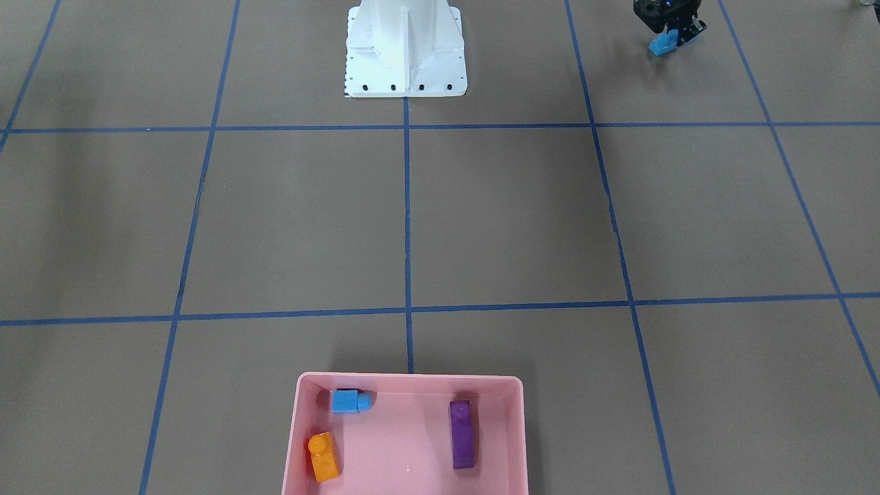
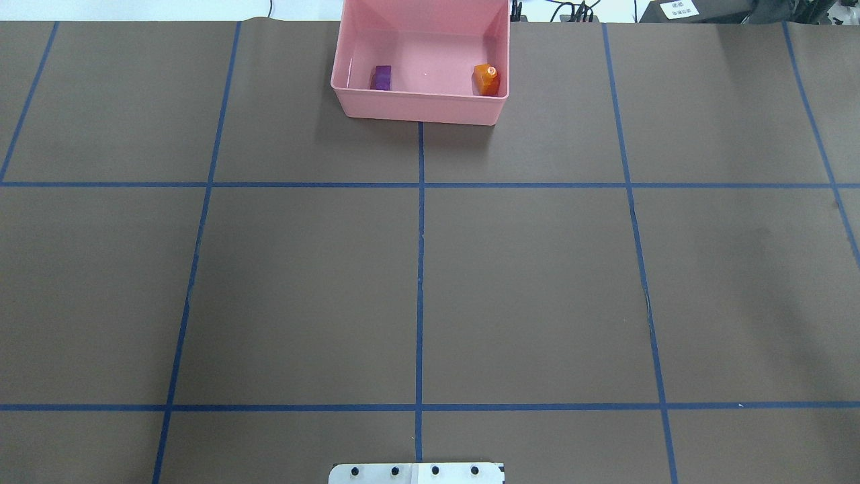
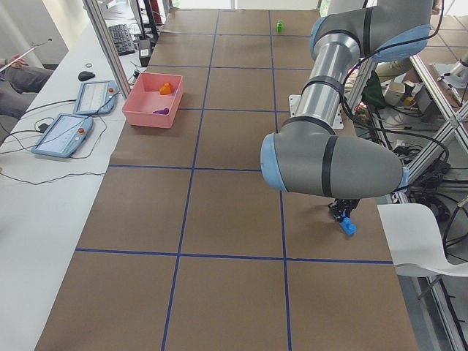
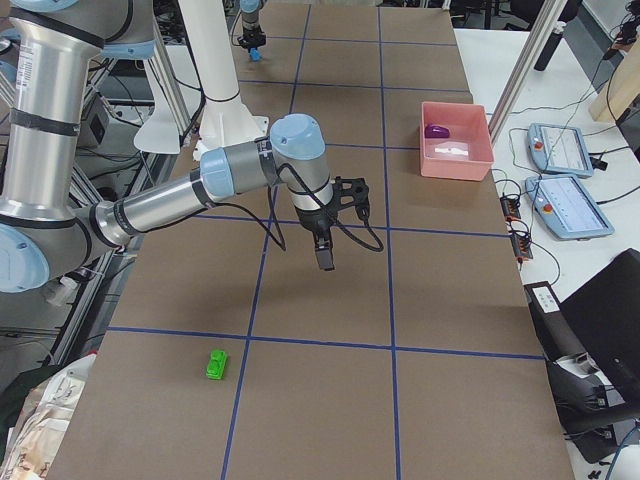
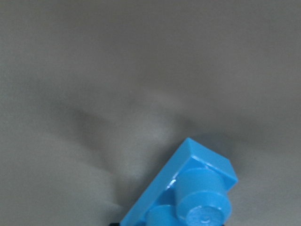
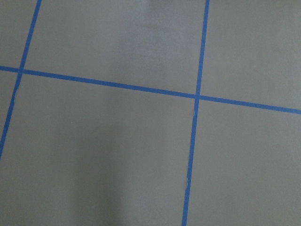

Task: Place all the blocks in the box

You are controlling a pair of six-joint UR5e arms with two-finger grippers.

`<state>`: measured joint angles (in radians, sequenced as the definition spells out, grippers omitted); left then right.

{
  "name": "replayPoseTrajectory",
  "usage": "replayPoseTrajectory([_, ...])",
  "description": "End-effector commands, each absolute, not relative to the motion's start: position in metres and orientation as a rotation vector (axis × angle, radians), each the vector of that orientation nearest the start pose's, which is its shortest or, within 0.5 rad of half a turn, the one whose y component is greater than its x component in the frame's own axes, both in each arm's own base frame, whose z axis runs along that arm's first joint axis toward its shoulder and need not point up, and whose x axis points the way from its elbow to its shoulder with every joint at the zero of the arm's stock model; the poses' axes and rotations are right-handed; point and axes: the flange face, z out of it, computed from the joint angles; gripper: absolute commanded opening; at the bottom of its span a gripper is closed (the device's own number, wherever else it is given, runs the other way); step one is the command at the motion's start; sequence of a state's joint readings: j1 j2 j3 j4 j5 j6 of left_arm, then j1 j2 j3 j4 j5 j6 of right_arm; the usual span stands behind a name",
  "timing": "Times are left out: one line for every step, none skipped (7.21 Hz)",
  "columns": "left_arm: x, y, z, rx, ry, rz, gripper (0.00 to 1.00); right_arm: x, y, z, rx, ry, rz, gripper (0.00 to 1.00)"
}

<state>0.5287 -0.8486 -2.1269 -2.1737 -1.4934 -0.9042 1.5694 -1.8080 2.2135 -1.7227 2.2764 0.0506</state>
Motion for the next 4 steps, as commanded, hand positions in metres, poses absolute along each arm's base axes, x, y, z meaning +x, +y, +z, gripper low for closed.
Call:
replayPoseTrajectory([0.277, -0.006, 0.573, 0.118, 0.509, 1.131, 0.0, 0.068, -0.377, 0.468, 0.227, -0.708, -0.044, 1.0])
replayPoseTrajectory([0.281, -0.01, 0.548, 0.101, 0.562, 1.028, 0.0, 0.068, -0.377, 0.469, 0.226, -0.708, -0.043, 1.0])
replayPoseTrajectory([0.287, -0.015, 0.517, 0.065, 0.645, 0.854, 0.0, 0.068, -0.377, 0.469, 0.226, -0.708, -0.043, 1.0])
replayPoseTrajectory([0.288, -0.029, 0.489, 0.032, 0.721, 0.662, 0.0, 0.068, -0.377, 0.47, 0.224, -0.709, -0.043, 1.0])
